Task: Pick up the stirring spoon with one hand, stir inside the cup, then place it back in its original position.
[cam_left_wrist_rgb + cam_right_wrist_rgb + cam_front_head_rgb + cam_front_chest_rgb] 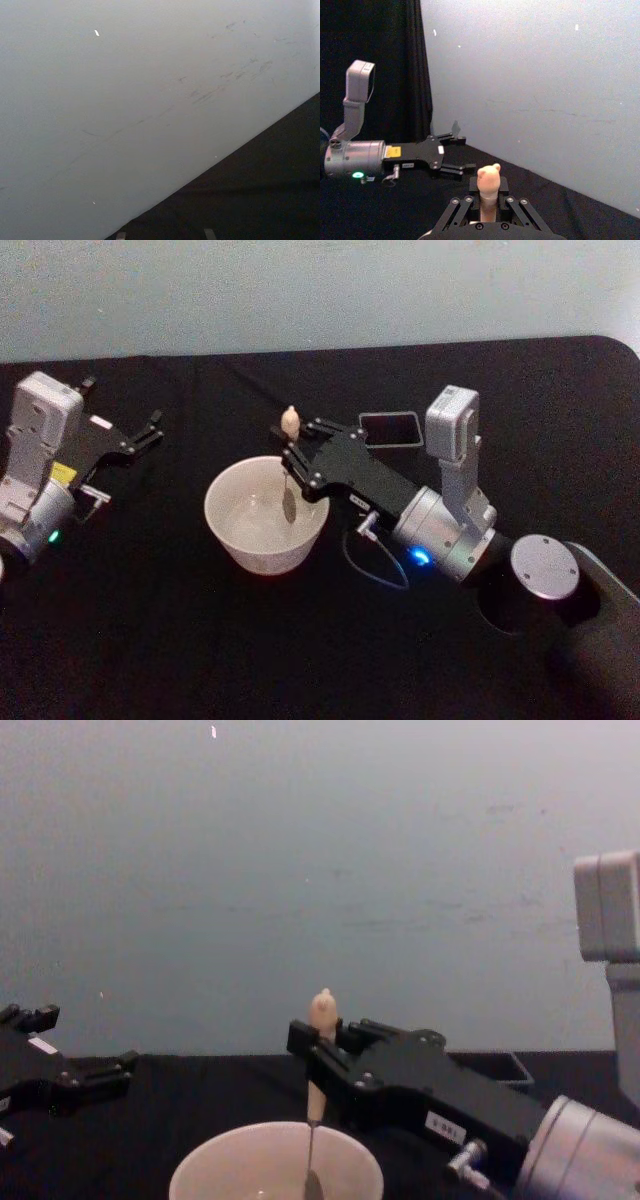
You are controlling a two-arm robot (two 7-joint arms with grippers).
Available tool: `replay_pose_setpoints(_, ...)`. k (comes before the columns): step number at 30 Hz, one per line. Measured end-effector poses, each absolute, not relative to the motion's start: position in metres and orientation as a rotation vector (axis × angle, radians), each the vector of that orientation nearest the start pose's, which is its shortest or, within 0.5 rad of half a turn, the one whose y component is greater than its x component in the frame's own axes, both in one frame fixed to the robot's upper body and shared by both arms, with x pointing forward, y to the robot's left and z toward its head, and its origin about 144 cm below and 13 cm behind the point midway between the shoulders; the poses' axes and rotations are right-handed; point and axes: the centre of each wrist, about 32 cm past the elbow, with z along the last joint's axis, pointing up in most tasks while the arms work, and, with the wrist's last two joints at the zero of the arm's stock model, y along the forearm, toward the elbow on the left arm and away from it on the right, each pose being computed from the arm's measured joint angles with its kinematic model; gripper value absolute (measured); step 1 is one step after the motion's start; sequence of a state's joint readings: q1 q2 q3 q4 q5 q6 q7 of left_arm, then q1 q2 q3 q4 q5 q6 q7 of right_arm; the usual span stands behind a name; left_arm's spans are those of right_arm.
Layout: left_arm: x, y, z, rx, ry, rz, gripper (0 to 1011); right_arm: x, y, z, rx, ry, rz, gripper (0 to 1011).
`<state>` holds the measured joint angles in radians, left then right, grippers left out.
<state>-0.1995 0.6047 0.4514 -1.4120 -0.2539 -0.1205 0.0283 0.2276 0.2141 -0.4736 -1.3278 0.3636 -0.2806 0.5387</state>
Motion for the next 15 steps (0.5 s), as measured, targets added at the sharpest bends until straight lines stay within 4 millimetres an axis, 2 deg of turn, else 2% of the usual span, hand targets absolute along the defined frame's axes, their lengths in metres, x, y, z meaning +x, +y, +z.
replay_pose_setpoints(15,0.489,0.31,1.14,0.304,-0.285,1.248,1002,0.48,-0.155,1.12,0.163,-0.051,-0.582,214)
